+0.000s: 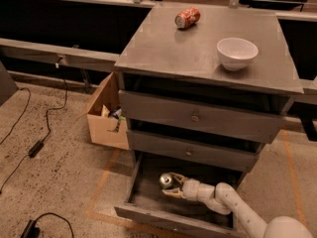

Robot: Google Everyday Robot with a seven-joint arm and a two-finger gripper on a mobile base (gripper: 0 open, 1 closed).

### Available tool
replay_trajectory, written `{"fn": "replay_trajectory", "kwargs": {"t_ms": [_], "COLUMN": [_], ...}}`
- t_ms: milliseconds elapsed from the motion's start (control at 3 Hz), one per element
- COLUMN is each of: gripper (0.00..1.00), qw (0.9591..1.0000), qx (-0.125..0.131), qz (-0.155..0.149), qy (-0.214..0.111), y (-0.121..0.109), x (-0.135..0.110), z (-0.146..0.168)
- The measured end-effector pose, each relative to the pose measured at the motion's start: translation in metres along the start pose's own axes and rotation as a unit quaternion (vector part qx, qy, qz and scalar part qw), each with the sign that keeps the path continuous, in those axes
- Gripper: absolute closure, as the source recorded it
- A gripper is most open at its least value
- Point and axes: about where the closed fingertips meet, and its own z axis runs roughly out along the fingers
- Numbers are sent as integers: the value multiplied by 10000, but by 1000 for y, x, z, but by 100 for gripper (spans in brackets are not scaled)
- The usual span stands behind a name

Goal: Place green can into bottom drawer

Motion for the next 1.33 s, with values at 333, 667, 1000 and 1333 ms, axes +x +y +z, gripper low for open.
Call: {"fn": "replay_trajectory", "kwargs": {"t_ms": [333, 667, 1000, 1333], "gripper": [100, 100, 100, 82], "qw": [10000, 9999, 9996, 9991], "qx": [33, 11, -75, -173], "qz": [-1, 54, 252, 371], "qy": [-52, -91, -60, 123], "y": [-4, -3, 6, 12], "x": [13, 29, 47, 59], "z": [18, 32, 43, 48]}}
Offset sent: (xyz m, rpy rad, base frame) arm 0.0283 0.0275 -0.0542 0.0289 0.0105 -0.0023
